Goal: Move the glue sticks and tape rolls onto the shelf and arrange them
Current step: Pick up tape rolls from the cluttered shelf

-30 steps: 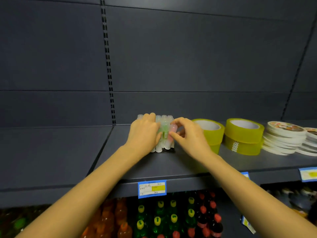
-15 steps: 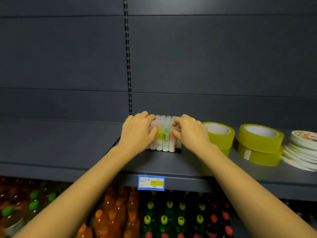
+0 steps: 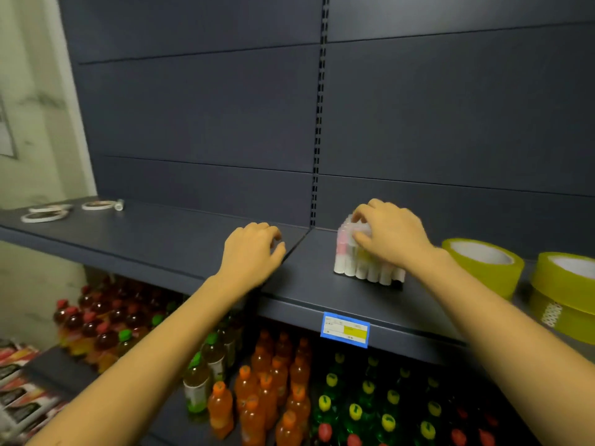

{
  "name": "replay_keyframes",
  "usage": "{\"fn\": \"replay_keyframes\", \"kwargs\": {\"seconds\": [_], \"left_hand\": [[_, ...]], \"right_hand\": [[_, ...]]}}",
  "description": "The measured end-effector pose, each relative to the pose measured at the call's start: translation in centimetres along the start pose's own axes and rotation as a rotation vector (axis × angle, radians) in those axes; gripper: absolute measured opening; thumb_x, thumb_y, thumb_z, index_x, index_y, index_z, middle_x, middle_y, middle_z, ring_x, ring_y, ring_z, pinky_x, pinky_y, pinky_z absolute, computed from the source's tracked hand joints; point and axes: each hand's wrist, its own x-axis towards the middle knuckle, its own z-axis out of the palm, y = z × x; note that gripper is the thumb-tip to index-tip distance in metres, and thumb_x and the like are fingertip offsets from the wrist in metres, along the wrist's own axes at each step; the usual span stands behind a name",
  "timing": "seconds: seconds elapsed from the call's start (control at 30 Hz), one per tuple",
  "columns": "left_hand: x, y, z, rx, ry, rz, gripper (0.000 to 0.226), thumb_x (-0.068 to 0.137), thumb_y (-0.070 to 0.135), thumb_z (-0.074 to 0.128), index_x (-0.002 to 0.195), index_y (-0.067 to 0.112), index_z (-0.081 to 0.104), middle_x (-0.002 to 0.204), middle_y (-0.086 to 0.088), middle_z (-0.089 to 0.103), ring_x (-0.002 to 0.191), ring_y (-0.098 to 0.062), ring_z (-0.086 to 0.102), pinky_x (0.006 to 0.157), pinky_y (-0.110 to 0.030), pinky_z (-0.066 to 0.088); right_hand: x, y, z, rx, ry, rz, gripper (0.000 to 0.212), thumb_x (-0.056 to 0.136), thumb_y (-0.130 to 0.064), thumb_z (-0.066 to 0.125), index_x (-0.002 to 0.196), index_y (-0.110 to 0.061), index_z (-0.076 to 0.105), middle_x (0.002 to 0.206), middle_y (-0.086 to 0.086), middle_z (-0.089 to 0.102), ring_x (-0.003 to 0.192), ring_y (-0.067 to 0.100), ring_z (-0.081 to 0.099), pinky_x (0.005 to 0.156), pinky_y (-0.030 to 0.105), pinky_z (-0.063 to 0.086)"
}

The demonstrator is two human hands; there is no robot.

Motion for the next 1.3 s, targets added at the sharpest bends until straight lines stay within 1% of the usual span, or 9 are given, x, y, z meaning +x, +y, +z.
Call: {"fn": "replay_keyframes", "kwargs": {"seconds": [0.1,0.23,0.43,0.6,0.77,0.9,1.07,1.17,1.3], "left_hand": [[-0.8,-3.3,-1.0,0.026,0.014,-0.062,0.029,0.094,0.032,0.044,0.108,0.017,0.064,0.105,0.001,0.066,0.098,-0.019,0.058,0.075,-0.029,0.041],[-2.1,-8.8,-2.2,0.087,0.004,-0.144,0.030,0.095,0.032,0.042,0.108,0.017,0.064,0.107,0.000,0.066,0.098,-0.019,0.058,0.071,-0.028,0.041],[-4.6,-19.3,-4.5,0.210,-0.018,-0.224,0.032,0.094,0.037,0.042,0.106,0.018,0.065,0.106,0.000,0.065,0.101,-0.018,0.058,0.075,-0.030,0.043],[-5.5,-28.7,-7.1,0.309,-0.060,-0.263,0.032,0.092,0.038,0.044,0.104,0.016,0.064,0.105,-0.003,0.065,0.103,-0.022,0.057,0.081,-0.034,0.043],[-6.6,-37.1,-8.6,0.336,-0.084,-0.292,0.031,0.092,0.036,0.044,0.094,0.013,0.064,0.100,-0.004,0.065,0.097,-0.023,0.058,0.075,-0.033,0.044],[-7.1,-42.7,-9.1,0.296,-0.092,-0.322,0.030,0.092,0.036,0.045,0.092,0.014,0.065,0.098,-0.003,0.066,0.095,-0.022,0.059,0.074,-0.033,0.047],[-6.5,-48.6,-8.4,0.257,-0.055,-0.353,0.031,0.092,0.035,0.044,0.089,0.014,0.066,0.094,-0.002,0.066,0.087,-0.018,0.060,0.068,-0.029,0.049],[-5.5,-51.7,-7.6,0.217,-0.015,-0.397,0.032,0.093,0.035,0.044,0.089,0.014,0.067,0.091,-0.002,0.067,0.082,-0.017,0.060,0.069,-0.033,0.054],[-3.5,-56.2,-6.3,0.225,-0.016,-0.410,0.032,0.093,0.035,0.045,0.086,0.014,0.068,0.088,-0.002,0.067,0.078,-0.017,0.059,0.066,-0.032,0.052]], "right_hand": [[1.0,-4.6,1.2,0.188,-0.040,-0.163,0.034,0.093,-0.032,0.049,0.125,-0.022,0.050,0.128,0.000,0.051,0.118,0.022,0.048,0.091,0.036,0.044],[3.0,-10.7,3.2,0.229,-0.124,-0.295,0.038,0.095,-0.036,0.048,0.131,-0.024,0.045,0.132,-0.003,0.048,0.121,0.020,0.046,0.093,0.039,0.046],[7.4,-20.8,5.7,0.308,-0.150,-0.386,0.038,0.096,-0.038,0.044,0.133,-0.026,0.044,0.136,-0.006,0.046,0.124,0.016,0.045,0.093,0.035,0.044],[11.7,-30.1,7.3,0.351,-0.143,-0.432,0.037,0.096,-0.039,0.046,0.131,-0.026,0.047,0.134,-0.006,0.048,0.121,0.016,0.047,0.091,0.033,0.043],[15.6,-38.4,9.2,0.389,-0.157,-0.432,0.035,0.095,-0.038,0.047,0.128,-0.026,0.049,0.129,-0.006,0.052,0.117,0.017,0.050,0.088,0.034,0.044],[18.9,-43.6,10.4,0.423,-0.184,-0.412,0.033,0.095,-0.038,0.048,0.126,-0.027,0.051,0.124,-0.006,0.055,0.112,0.016,0.053,0.085,0.033,0.044],[23.1,-47.7,12.1,0.408,-0.211,-0.382,0.029,0.095,-0.037,0.048,0.121,-0.026,0.055,0.119,-0.004,0.059,0.107,0.017,0.056,0.080,0.032,0.044],[25.9,-49.5,13.3,0.394,-0.238,-0.356,0.028,0.095,-0.037,0.047,0.120,-0.026,0.055,0.118,-0.004,0.060,0.107,0.019,0.056,0.080,0.032,0.044],[30.0,-51.7,15.5,0.375,-0.251,-0.306,0.028,0.095,-0.037,0.047,0.119,-0.026,0.056,0.118,-0.002,0.061,0.106,0.021,0.058,0.079,0.033,0.044]]}}
